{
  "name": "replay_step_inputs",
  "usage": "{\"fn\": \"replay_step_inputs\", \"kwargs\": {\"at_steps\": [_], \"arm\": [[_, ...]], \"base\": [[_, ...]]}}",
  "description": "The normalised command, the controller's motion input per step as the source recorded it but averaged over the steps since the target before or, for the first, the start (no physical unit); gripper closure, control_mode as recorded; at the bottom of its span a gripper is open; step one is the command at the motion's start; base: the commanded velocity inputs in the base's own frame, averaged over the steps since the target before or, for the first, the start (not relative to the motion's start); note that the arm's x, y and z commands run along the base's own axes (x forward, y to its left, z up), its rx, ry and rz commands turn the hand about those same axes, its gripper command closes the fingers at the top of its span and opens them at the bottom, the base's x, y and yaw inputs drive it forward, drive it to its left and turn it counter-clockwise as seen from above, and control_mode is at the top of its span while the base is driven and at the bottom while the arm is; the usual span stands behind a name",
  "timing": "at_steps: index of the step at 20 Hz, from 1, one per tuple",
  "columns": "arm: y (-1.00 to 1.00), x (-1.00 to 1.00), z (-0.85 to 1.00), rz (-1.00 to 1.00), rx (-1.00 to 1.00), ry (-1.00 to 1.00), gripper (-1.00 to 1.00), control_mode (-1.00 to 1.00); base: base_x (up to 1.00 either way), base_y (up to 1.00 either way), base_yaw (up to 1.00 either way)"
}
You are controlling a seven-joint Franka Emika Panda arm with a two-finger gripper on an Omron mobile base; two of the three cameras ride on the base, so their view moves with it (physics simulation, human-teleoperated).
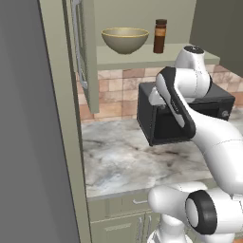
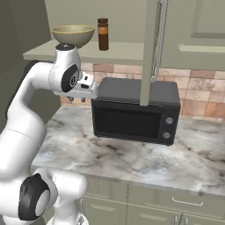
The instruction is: Take the cinnamon bottle from the cabinet and place it on the dining table, next to the plate with the cupcake. Then take the chocolate from the dining counter and place it on the cupcake plate.
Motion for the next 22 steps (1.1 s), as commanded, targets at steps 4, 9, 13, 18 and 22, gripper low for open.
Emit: {"fn": "replay_step_inputs", "kwargs": {"at_steps": [4, 9, 13, 18, 22], "arm": [[0.04, 0.00, 0.00, 0.00, -0.02, 0.00, -1.00, -1.00], [-0.01, 0.00, 0.39, -0.02, 0.00, -0.24, -1.00, -1.00], [-0.03, 0.04, 1.00, -0.01, 0.00, -0.41, -1.00, -1.00], [-0.07, 0.17, 1.00, -0.01, 0.01, -0.33, -1.00, -1.00], [-0.06, 0.38, 0.98, -0.03, 0.03, -0.24, -1.00, -1.00]], "base": [[0.00, 0.00, 0.00], [0.00, 0.00, 0.00], [0.00, 0.00, 0.00], [0.00, 0.00, 0.00], [0.00, 0.00, 0.00]]}}
